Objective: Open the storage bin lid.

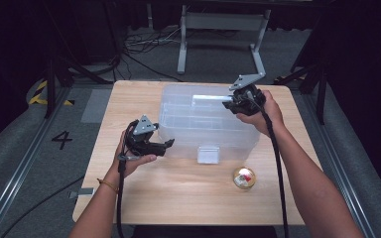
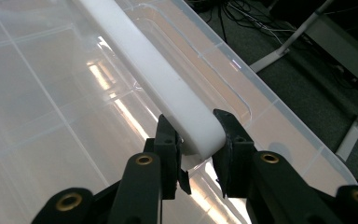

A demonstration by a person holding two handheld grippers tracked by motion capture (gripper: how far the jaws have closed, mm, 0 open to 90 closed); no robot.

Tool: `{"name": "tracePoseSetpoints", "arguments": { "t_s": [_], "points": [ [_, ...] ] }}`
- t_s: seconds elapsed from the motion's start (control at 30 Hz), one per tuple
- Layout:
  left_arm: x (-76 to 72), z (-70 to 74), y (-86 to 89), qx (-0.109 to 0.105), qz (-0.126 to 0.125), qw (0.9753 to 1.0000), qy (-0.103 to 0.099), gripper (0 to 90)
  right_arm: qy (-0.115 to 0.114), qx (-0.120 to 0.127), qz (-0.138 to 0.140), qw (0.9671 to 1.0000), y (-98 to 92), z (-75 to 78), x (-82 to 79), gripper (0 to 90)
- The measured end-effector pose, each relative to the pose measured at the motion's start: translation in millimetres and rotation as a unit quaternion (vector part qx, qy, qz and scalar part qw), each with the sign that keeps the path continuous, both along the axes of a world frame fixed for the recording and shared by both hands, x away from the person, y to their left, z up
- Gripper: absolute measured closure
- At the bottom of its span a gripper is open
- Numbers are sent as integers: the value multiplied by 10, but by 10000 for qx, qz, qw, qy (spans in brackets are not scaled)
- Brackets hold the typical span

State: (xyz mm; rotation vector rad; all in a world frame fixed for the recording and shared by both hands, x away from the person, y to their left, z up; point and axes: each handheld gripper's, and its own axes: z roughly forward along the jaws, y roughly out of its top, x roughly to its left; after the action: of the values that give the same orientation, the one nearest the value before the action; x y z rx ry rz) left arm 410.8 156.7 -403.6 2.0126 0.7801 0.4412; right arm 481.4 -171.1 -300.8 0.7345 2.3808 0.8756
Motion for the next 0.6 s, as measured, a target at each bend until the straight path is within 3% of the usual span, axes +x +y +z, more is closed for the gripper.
{"name": "tracePoseSetpoints", "arguments": {
  "t_s": [0.37, 0.5, 0.6],
  "points": [
    [-33, -5, 17, 111, -58, 9999, -31, 233, 144, 99, 51, 9998, -24, 32, 45, 731],
    [-61, 8, 66, 47, -47, 10000, -6, 264, 164, 220, -20, 9996, -41, 53, 75, 730],
    [-89, 30, 106, 50, -56, 10000, -49, 274, 223, 176, -56, 9996, -28, 107, 95, 730]
  ]
}}
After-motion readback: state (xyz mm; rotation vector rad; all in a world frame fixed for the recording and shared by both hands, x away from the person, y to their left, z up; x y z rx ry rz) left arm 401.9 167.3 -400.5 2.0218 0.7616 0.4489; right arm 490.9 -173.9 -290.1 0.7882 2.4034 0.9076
